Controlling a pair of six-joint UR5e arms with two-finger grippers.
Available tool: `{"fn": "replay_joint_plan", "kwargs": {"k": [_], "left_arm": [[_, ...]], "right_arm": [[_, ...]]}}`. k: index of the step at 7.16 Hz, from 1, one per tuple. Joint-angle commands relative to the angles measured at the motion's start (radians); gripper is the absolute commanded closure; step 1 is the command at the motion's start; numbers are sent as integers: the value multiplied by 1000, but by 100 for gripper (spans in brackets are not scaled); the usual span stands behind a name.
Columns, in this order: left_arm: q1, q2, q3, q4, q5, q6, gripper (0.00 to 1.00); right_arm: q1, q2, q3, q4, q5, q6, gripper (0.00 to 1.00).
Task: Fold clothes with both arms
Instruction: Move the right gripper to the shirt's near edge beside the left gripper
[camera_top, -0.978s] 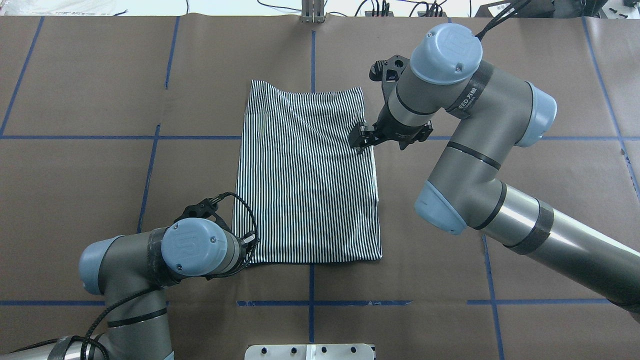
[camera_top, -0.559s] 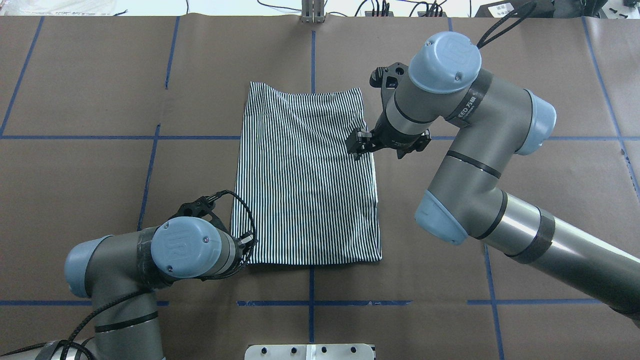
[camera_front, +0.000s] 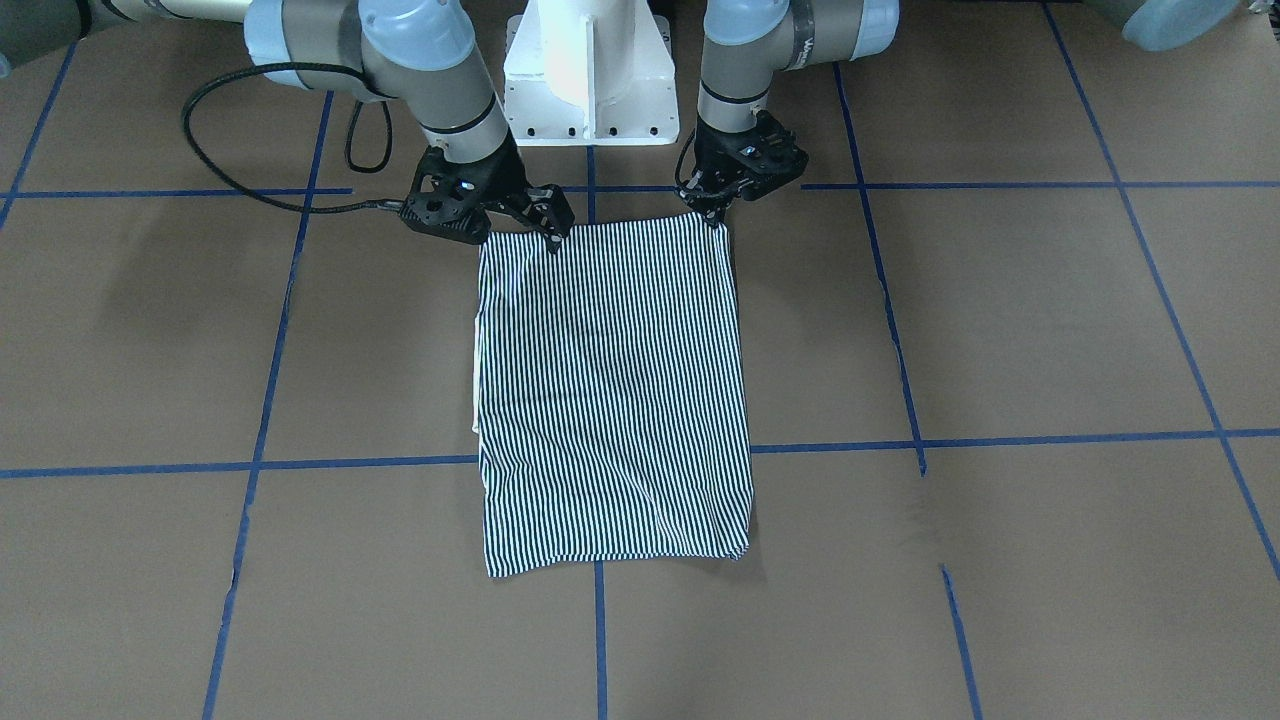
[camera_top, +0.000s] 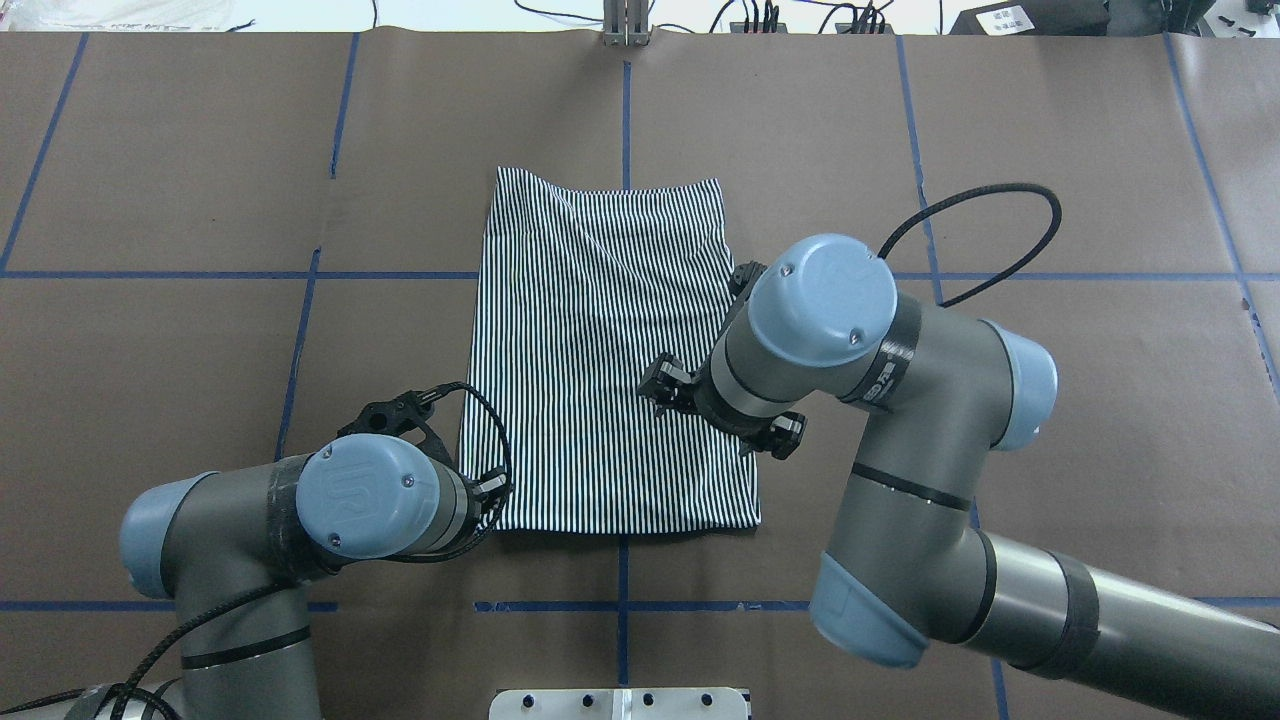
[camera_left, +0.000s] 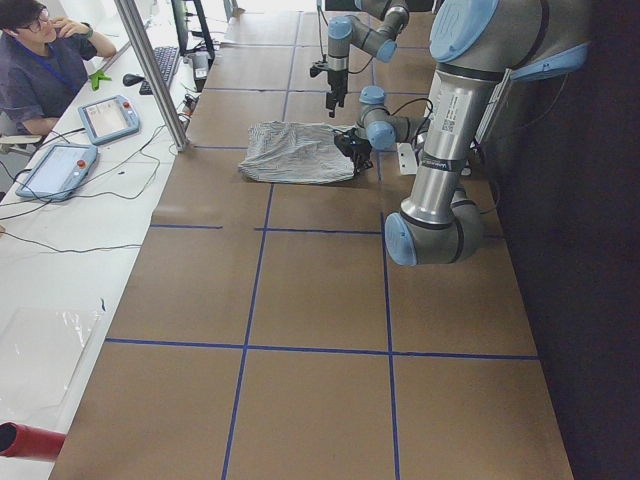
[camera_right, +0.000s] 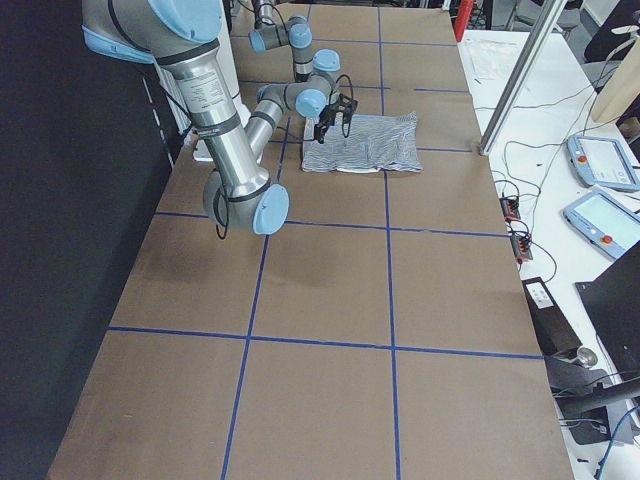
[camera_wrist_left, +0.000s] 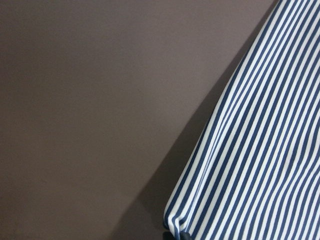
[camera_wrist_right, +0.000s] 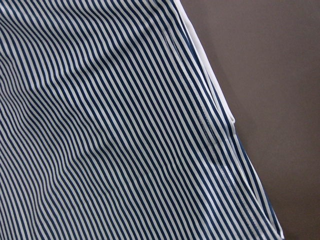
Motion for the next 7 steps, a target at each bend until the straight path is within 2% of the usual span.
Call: {"fn": "replay_joint_plan", "kwargs": {"k": [1, 2, 3, 7], "left_arm": [[0, -1, 1, -1, 1, 2, 100], [0, -1, -1, -1, 1, 2, 100], [0, -5, -6, -1, 1, 2, 100], [0, -8, -9, -1, 1, 1, 100]], "right_arm": [[-101, 0, 0, -7, -101, 318, 0], [-130, 3, -21, -12, -160, 355, 0], [-135, 12, -59, -12, -179, 363, 0], [-151, 5, -114, -12, -181, 363, 0]]}}
